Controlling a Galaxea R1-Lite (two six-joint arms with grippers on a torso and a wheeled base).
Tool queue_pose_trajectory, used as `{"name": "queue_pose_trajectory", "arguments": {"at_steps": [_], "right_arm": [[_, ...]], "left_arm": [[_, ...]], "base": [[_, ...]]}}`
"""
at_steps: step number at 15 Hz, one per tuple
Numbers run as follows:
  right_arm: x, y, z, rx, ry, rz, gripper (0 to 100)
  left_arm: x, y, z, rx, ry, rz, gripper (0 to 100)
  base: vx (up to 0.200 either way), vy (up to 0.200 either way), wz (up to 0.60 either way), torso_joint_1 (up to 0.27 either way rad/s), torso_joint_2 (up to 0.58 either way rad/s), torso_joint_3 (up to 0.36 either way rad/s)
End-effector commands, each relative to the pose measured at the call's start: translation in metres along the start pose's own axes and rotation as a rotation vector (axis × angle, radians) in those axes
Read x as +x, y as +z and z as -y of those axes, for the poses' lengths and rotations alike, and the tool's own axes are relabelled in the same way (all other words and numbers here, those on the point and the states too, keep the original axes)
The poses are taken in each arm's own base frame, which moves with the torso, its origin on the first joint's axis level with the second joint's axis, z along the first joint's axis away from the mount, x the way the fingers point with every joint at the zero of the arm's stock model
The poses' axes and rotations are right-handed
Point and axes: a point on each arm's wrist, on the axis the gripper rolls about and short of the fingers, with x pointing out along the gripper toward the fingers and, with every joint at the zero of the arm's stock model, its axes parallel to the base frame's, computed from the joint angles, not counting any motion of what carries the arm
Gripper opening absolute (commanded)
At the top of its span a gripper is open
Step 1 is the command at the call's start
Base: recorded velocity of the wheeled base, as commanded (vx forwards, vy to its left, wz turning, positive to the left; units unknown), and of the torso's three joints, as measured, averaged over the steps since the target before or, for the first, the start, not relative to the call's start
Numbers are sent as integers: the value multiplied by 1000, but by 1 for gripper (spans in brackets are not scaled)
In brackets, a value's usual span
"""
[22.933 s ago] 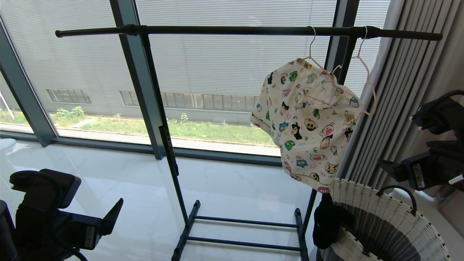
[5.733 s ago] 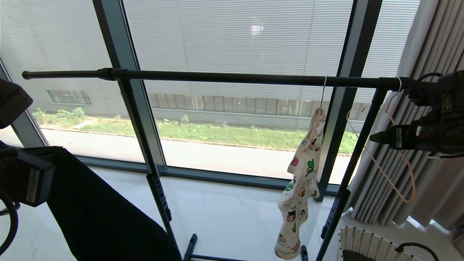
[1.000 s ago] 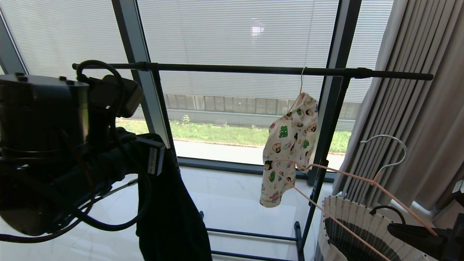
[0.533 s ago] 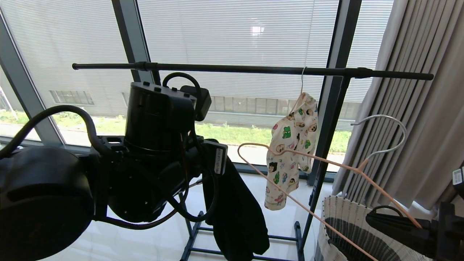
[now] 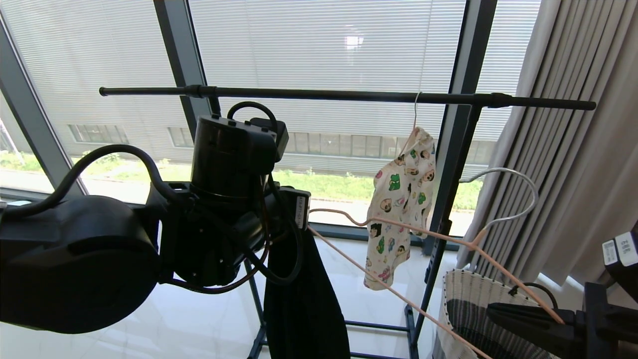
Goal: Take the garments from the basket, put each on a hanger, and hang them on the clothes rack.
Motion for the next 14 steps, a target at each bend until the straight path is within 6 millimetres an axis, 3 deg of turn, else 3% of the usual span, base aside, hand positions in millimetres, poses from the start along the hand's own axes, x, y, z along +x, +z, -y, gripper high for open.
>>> {"name": "queue_pose_trajectory", "arguments": {"at_steps": [1,7,14], "right_arm": [[-4,0,-6,-13,37,5,0],[-3,0,-11,-24,73,-13,0],[4,0,-2,-2,11,-35,0]], "left_arm": [[2,1,-3,-6,22,6,0],[-3,4,-2,-7,21,20,0],[-17,7,3,77,-18,43,0]], "base": [[0,0,0,0,0,0],[0,0,0,0,0,0],[0,0,0,0,0,0]]}}
